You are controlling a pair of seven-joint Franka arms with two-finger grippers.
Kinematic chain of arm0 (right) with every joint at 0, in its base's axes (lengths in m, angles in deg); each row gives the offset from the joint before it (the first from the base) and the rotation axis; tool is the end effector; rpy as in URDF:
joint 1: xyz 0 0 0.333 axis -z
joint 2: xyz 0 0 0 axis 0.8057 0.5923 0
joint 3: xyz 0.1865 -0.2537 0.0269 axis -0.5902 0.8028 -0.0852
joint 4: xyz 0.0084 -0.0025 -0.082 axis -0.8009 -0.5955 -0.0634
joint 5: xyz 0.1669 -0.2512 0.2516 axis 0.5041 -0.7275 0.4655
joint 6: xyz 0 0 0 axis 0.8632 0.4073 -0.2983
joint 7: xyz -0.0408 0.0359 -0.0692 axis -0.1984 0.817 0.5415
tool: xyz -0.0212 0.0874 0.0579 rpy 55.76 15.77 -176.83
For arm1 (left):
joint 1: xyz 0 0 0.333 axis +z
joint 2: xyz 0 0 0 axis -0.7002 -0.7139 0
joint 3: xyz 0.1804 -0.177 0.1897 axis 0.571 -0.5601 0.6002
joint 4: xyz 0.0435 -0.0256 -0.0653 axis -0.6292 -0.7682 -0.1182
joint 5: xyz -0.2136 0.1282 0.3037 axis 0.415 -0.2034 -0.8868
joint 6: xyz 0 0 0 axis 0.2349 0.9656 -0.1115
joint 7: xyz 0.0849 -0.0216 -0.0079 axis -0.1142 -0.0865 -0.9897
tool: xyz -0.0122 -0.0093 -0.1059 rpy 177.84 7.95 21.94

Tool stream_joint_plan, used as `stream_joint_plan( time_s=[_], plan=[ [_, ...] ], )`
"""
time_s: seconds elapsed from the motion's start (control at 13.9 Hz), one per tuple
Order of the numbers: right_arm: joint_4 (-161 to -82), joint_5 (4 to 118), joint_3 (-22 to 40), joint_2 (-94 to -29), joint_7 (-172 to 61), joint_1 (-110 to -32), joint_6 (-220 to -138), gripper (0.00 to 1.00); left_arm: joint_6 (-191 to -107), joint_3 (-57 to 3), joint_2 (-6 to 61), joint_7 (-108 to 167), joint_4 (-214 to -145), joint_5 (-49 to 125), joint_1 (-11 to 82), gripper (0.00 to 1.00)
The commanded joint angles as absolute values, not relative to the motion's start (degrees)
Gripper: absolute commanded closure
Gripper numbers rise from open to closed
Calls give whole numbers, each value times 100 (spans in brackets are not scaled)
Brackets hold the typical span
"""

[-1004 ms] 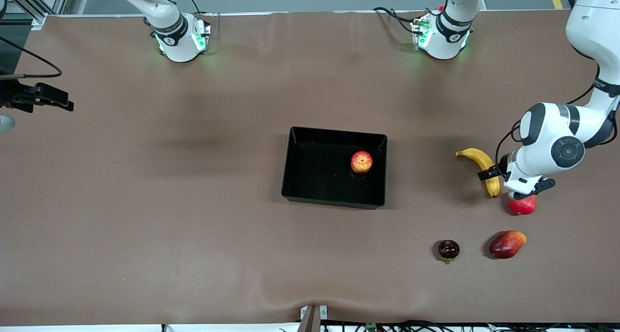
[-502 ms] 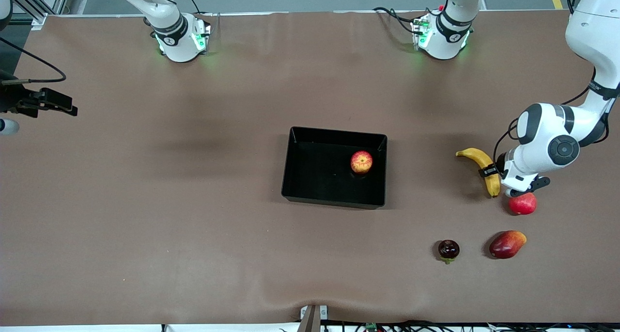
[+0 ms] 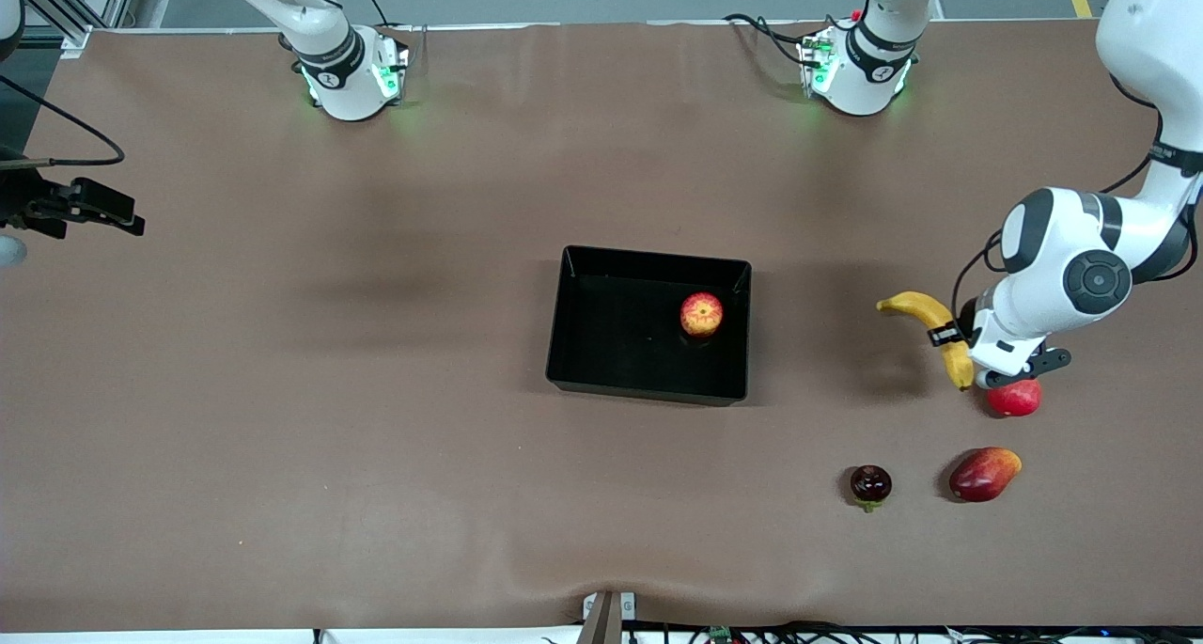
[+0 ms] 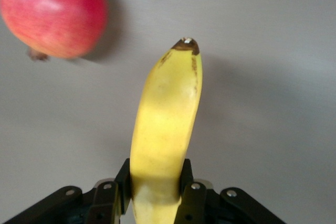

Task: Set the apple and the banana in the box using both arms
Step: 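Grasp the yellow banana by its stem end with the left gripper, then carry the banana over the box and lower it inside with the left gripper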

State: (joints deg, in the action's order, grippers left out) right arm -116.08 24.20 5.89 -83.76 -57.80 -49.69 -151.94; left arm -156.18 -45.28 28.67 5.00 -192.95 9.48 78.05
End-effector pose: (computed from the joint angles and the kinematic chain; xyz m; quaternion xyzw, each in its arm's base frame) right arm 0.5517 -0.0591 0.5830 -0.9984 -0.0105 0.0545 0.0095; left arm 0.5924 -0.0074 0.2781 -0.9865 -0.1499 0.0613 0.0246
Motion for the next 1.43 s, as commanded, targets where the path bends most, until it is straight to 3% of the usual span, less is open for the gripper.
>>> stream_joint_plan(
  time_s=[0.0,0.22,0.65,0.86,1.15,1.36],
  plan=[
    [-11756,2406,558,-8432,-5845,-4911,-15112,0,-14701,-5180,3053,259,-18689,1568,7829,100],
    [-11730,2406,558,-8441,-5862,-4928,-15041,0,-14294,-5675,2878,-347,-18064,1596,7479,100],
    [-11669,2389,769,-8450,-5976,-5095,-15024,0,-14302,-5623,2043,-2078,-16921,1517,5687,100],
    [-11669,2389,795,-8441,-5994,-5095,-15015,0,-14329,-4949,1683,-2633,-16351,1517,4520,100],
    [-11677,2397,997,-8423,-5977,-5253,-15006,0,-14425,-3454,1287,-3152,-15961,1543,2681,100],
    [-11669,2406,1103,-8423,-5977,-5377,-14883,0,-14618,-3223,1032,-3170,-15997,1552,2344,100]
  ],
)
